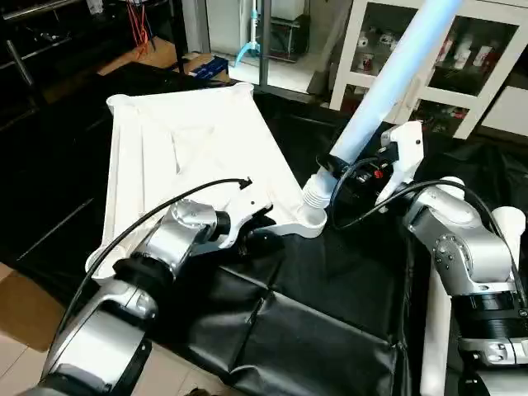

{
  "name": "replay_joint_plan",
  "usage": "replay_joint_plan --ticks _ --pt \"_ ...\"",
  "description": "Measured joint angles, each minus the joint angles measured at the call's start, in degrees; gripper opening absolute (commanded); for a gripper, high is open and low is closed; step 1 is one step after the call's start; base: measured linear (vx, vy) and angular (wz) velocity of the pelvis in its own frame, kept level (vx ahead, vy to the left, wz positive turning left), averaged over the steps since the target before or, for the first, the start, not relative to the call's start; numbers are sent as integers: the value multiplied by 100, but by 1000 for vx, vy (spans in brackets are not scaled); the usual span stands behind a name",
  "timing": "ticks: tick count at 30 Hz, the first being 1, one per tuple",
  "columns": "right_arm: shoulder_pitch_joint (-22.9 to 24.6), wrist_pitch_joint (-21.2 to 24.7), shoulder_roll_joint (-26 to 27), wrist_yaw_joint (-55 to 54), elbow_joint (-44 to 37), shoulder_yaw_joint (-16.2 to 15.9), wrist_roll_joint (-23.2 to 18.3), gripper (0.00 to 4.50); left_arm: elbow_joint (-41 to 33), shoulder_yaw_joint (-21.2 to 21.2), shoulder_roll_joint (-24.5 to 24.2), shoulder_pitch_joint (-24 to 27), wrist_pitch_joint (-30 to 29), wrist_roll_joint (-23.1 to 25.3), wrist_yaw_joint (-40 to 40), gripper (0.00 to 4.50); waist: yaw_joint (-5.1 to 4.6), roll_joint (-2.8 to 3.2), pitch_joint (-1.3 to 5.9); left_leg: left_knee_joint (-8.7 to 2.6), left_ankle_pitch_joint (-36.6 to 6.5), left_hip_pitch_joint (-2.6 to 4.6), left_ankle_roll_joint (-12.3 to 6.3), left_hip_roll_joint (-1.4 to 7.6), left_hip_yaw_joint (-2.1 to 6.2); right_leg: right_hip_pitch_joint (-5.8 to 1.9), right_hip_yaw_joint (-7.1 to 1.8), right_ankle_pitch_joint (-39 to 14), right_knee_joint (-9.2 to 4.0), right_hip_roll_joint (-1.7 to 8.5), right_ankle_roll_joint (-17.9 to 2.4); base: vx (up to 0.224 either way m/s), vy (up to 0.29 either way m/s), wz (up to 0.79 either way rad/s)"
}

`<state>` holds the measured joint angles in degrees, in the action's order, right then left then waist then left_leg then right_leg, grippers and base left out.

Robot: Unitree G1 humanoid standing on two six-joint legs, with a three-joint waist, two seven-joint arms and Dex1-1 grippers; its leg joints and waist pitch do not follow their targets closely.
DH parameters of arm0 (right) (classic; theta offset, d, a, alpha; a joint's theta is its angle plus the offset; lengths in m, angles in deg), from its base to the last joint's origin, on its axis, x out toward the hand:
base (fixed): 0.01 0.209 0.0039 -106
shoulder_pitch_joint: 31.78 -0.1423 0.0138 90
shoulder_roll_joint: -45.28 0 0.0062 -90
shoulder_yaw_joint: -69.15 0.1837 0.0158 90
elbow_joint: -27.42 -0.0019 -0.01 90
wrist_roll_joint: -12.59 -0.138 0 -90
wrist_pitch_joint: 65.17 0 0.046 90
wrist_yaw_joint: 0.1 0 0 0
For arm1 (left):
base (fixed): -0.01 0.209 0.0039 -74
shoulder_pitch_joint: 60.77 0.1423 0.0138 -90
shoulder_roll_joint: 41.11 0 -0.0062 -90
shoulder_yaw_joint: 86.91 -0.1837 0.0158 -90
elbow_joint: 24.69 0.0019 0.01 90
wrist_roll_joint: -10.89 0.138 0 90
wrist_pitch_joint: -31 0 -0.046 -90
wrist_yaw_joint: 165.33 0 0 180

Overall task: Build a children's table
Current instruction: Insert table leg to table base

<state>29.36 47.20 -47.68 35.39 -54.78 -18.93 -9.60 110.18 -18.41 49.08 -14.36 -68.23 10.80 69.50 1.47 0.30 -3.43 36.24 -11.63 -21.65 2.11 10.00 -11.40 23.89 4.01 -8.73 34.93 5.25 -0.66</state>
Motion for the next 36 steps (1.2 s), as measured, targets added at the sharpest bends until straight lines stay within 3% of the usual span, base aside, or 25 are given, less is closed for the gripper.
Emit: replay_joint_plan --ticks 12,17,21,28,30,36 --pt "0 10 -23 88 0 -1 -3 180 -204 -116 -435 -6 -356 258 378 51 -216 -2 0 -15 0 23 1 0 1 -5 -1 -17 0 -4 29 0 0 0" --pt "16 170 1 195 -82 -15 -89 180 -1116 27 -748 485 -841 15 767 20 -234 -1 1 -40 -1 26 3 -3 -2 1 -4 -10 -5 -4 5 0 0 0" --pt "282 457 -73 440 -558 -80 -322 180 -1647 -42 -847 812 -654 58 860 2 -159 3 6 -65 -4 31 -1 -6 -8 -3 -5 -27 -15 -4 8 0 0 0" --pt "471 584 -157 493 -769 -129 -433 180 -1548 -99 -679 839 -192 280 600 0 -108 -1 8 -66 -3 58 0 -15 -13 -30 -24 -50 -15 -2 46 0 0 0" --pt "494 633 -156 483 -822 -126 -434 180 -1586 -85 -640 839 -306 276 558 45 -111 -1 8 -66 -3 57 0 -17 -14 -31 -29 -51 -15 -2 48 0 0 0" --pt "647 868 -195 460 -1256 -119 -503 180 -2240 -3 -743 1109 -845 20 678 94 -125 -31 -1 -66 -2 36 1 -14 -13 -9 -26 -50 -12 -3 47 0 0 0"
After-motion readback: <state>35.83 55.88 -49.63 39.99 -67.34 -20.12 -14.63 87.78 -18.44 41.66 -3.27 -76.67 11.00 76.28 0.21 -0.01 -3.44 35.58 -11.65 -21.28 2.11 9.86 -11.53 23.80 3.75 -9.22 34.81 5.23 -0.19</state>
